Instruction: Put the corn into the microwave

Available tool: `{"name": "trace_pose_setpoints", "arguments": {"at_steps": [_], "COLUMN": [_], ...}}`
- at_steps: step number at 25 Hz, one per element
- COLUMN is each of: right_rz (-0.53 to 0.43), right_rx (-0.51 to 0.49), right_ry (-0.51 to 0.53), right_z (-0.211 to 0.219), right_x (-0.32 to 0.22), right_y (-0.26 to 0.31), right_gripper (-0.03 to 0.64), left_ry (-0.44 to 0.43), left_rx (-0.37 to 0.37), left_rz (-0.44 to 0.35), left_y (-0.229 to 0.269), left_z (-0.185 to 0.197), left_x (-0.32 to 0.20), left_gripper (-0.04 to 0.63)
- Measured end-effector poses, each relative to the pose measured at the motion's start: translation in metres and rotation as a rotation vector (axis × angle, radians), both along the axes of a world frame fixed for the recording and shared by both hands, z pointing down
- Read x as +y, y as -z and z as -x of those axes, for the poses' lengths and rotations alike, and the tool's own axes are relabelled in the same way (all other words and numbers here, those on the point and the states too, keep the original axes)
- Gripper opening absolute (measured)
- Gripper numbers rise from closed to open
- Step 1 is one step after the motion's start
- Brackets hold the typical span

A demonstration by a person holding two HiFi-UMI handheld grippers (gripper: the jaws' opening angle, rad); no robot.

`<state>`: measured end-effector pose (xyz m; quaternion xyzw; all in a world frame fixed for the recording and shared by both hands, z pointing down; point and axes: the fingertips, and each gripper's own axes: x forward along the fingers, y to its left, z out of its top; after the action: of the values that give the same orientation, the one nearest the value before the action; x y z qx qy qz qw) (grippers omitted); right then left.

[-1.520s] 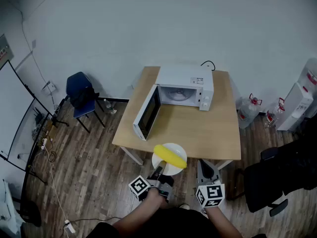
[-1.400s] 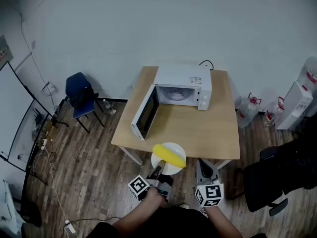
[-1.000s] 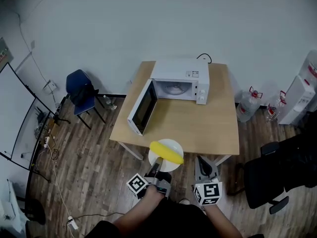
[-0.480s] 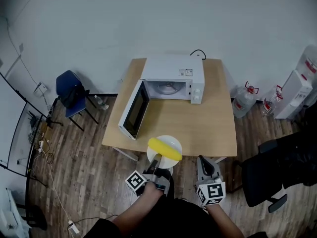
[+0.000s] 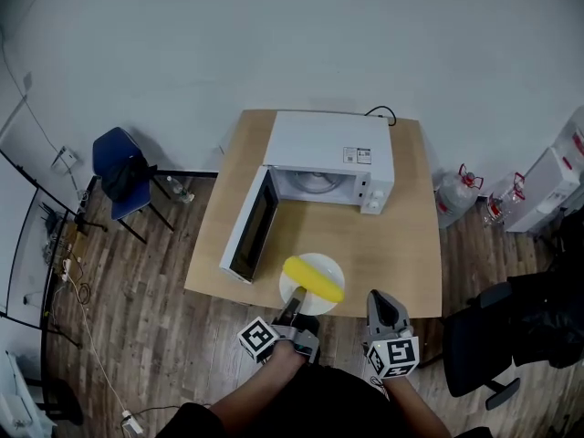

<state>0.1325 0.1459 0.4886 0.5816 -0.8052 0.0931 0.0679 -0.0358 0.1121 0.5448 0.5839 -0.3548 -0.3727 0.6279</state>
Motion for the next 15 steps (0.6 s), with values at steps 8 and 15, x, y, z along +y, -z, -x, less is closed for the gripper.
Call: {"name": "trace_pose_setpoints", "arguments": {"at_steps": [8,15], "right_rz": [0.031,0.039], "right_rx": [0.038,0.085], "right_ry": [0.004,-0.088], "right_z": [0.022,0.019], "right_x": [-0.069,-0.129], "right_y": [-0.001,-0.001], "right_gripper": [0.060,0.060], "left_ry": [-0.038,-0.111], "left_rx": [-0.011,-0.031], "left_rz": [-0.010,0.002], "left_y": [-0.015,-0.033], "left_z": [0.015,0.005], "left_x": [-0.083,-0.139], "left_gripper": [0.020,0.021]}}
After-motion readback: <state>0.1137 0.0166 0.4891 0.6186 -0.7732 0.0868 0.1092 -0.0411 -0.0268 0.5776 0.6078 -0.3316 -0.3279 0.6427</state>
